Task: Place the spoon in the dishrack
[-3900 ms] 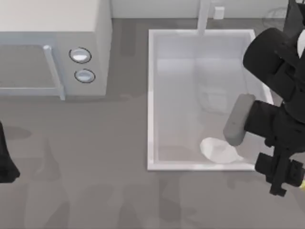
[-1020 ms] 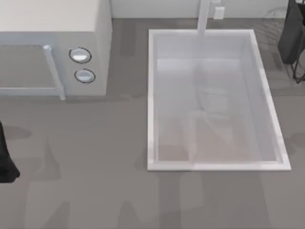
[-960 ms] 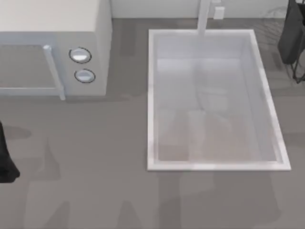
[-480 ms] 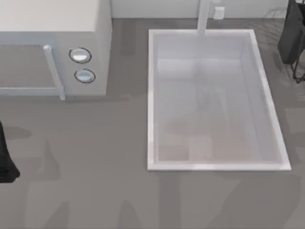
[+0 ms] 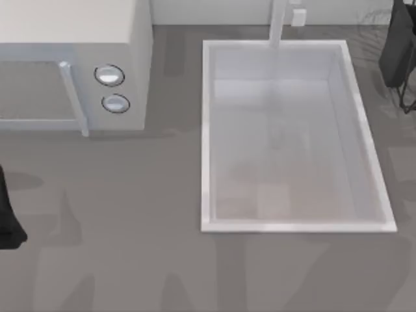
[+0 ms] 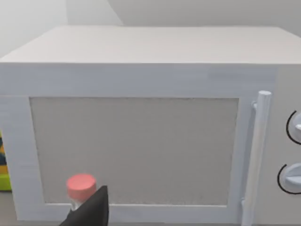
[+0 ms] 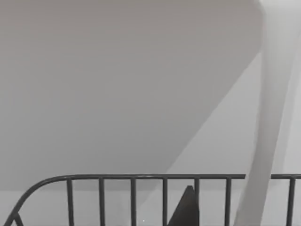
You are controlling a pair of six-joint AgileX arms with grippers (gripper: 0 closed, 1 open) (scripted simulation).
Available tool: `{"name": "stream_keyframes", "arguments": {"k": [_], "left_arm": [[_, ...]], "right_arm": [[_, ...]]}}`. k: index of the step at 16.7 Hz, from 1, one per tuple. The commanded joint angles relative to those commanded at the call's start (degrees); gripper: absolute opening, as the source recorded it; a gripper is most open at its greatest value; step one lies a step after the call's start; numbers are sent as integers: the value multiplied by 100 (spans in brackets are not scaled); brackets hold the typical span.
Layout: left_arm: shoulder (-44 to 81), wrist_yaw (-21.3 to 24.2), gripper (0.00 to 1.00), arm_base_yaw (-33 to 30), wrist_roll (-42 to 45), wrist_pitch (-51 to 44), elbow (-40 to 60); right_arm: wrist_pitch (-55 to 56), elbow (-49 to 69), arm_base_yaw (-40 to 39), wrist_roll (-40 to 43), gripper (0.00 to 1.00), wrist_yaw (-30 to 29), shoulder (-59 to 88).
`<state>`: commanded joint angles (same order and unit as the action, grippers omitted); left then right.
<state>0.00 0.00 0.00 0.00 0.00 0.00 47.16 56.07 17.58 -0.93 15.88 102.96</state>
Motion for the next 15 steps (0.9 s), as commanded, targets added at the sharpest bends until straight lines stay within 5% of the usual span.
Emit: {"name": "stream_keyframes", "arguments": {"k": [9, 15], "left_arm": [[0, 0, 100, 0, 0, 0, 0], [0, 0, 100, 0, 0, 0, 0]], "right_arm": [[0, 0, 0, 0, 98, 0, 0], [0, 0, 0, 0, 100, 0, 0]]}}
